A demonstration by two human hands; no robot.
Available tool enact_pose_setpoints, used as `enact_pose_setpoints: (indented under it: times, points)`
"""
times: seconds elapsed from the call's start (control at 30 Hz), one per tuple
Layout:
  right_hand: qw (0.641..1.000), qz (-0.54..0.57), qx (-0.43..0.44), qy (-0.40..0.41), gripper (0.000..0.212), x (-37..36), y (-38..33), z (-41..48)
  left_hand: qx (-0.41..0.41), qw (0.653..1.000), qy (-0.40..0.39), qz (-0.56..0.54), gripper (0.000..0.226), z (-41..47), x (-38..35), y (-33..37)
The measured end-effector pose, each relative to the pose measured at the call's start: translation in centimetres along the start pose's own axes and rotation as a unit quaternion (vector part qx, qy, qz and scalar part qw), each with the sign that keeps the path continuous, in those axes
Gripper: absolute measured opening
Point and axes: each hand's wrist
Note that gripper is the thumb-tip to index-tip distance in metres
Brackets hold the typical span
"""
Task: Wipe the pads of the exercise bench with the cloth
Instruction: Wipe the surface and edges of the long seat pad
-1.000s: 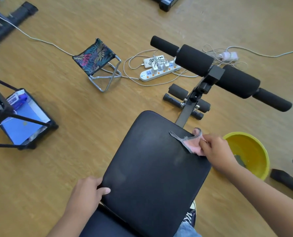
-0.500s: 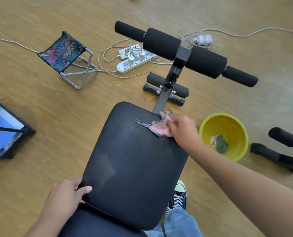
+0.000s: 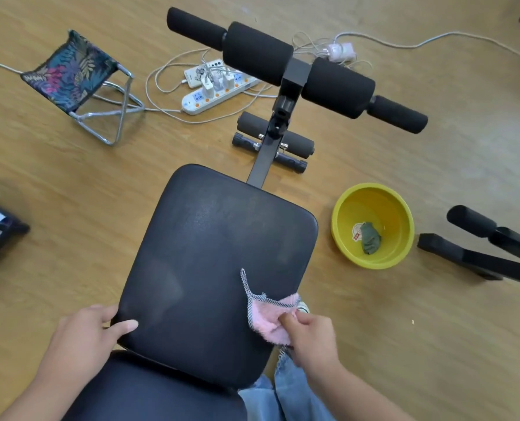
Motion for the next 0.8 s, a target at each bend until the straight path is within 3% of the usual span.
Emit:
enact_pose_setpoints:
  times: [0.07,0.23,0.37,0.53,0.63,0.7,0.8]
  points:
    - [0.998,0.032,0.031,0.032,0.053,1.1,-2.0,2.5,0.003,1.000,-0.002,0.007,0.019,0.1,-0.1,-0.2]
    - [0.965,0.176,0.092,0.174,0.045,1.8,-8.4,8.5,0.019,1.000,-0.010,-0.002,0.023,0.4,-0.4,-0.3]
    - [0.976,0.159,0.043,0.141,0.048,-2.0,-3.4,1.8,0.024,1.000,-0.011,0.003,0.018,0.3,-0.3,-0.2]
    - [0.996,0.055,-0.067,0.018,0.037,-4.7,7.6,-7.5,0.040,0.998,-0.033,0.018,0.028,0.6,-0.3,-0.6]
    - [0.995,0.083,-0.055,0.013,0.048,-3.5,6.4,-5.5,0.045,0.998,-0.036,0.015,0.034,0.7,-0.3,-0.6]
    - [0.987,0.152,-0.001,0.058,0.047,-1.7,3.0,-1.7,0.035,0.999,-0.028,0.007,0.035,0.7,-0.3,-0.6]
    - [0.973,0.195,0.051,0.110,0.033,0.1,-2.4,2.4,0.013,1.000,-0.021,-0.016,0.002,0.2,0.4,-0.1]
Point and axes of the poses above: each hand's wrist, its own z-axis towards the middle knuckle, its own x-axis out of the back of the hand, y = z × x, and after that the axes turned 9 degrees about z, right-handed
